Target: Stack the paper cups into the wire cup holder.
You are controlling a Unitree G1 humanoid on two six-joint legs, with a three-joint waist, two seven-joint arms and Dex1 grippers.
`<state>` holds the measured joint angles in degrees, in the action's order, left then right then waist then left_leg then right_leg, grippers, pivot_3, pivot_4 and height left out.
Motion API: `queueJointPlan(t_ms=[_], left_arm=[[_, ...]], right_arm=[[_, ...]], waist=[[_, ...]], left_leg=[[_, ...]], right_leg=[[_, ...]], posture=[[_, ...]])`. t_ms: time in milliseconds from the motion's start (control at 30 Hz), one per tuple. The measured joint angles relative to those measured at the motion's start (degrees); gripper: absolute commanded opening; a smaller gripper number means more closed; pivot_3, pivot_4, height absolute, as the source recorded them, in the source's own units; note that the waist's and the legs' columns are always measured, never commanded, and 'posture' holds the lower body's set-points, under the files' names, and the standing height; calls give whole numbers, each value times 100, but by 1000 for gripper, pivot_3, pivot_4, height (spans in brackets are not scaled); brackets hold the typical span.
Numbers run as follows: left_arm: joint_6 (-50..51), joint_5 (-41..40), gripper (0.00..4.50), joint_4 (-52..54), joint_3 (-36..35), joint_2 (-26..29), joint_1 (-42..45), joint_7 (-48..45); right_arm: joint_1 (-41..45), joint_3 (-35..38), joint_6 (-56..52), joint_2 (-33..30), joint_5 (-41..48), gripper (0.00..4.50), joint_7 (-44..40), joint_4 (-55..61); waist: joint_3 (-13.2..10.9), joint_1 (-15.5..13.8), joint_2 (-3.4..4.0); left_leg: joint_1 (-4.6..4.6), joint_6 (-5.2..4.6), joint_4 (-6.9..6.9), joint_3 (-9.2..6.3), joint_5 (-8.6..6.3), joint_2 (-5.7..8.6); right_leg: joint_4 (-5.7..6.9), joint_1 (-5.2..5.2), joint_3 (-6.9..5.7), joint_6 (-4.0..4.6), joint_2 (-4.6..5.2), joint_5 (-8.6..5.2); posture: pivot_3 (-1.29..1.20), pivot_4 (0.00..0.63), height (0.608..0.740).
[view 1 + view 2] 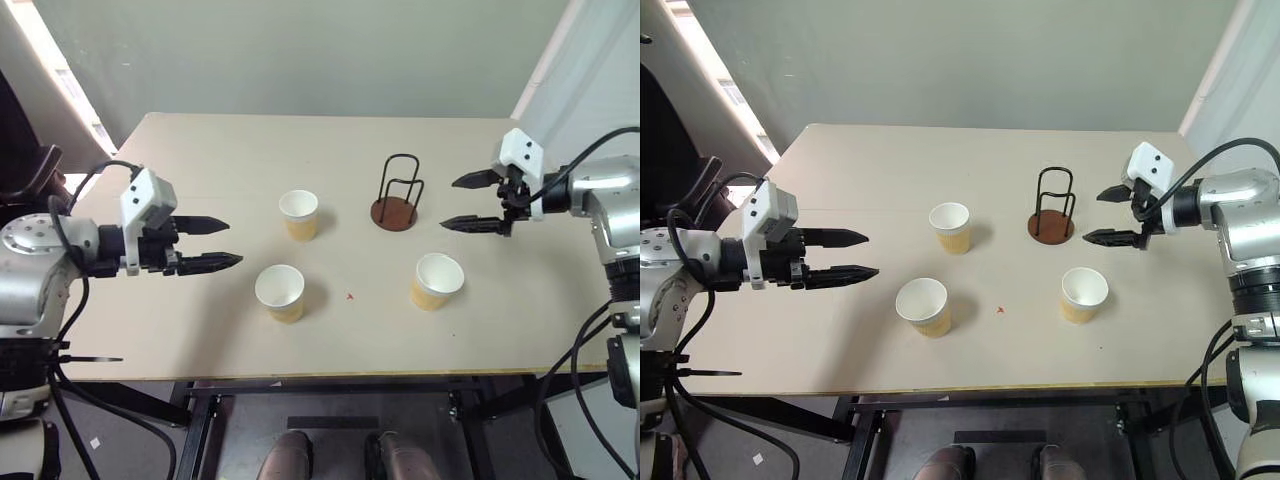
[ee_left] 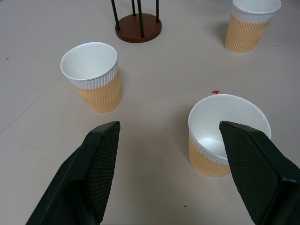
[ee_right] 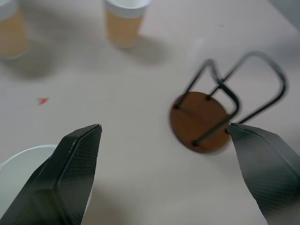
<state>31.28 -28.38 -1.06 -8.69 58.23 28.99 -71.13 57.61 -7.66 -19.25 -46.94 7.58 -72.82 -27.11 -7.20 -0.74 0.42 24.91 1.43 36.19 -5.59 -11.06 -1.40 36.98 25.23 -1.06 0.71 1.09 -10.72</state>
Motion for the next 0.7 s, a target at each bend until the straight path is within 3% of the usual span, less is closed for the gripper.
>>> queueJointPlan(t_ms=[67,367,700], left_arm=[[-1,12,3613,-18,-5,-44,20,51],[50,573,3613,-231,476,-1504,1139,1765],[231,638,3613,-98,566,-1692,1286,2127]], right_arm=[[59,13,44,83,-17,4500,113,-157],[894,153,897,1133,-446,4500,1668,-2498],[1190,369,1594,1606,-565,4500,2292,-3845]], waist=[[0,-2,0],[0,-42,1],[0,-53,1]], left_leg=[[-1,1,0,0,-1,-1],[1,6,3,0,6,0],[1,21,-2,6,-4,-18]], right_leg=[[0,0,-1,-3,0,2],[-2,0,-3,-12,2,24],[-4,3,-17,-12,-3,22]], posture=[[0,150,740],[0,150,740],[0,150,740]])
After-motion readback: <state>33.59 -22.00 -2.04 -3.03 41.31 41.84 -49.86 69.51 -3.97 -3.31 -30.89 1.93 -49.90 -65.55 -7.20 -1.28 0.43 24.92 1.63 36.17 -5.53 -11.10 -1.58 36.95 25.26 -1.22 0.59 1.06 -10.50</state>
